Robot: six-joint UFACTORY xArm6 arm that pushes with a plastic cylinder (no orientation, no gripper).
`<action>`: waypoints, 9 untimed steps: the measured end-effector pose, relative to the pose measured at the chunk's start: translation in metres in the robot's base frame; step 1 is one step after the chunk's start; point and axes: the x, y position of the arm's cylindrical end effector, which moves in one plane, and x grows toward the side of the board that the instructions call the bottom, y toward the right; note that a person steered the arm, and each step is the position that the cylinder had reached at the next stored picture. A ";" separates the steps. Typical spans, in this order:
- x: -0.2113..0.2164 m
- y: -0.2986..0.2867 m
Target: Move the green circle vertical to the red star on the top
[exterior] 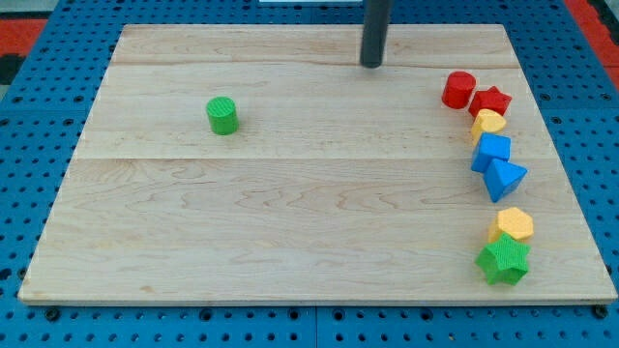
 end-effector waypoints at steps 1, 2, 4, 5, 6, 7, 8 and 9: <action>0.056 0.017; 0.136 0.015; 0.153 -0.162; 0.109 -0.199; 0.087 -0.193; 0.080 -0.126; 0.091 -0.166; 0.082 -0.119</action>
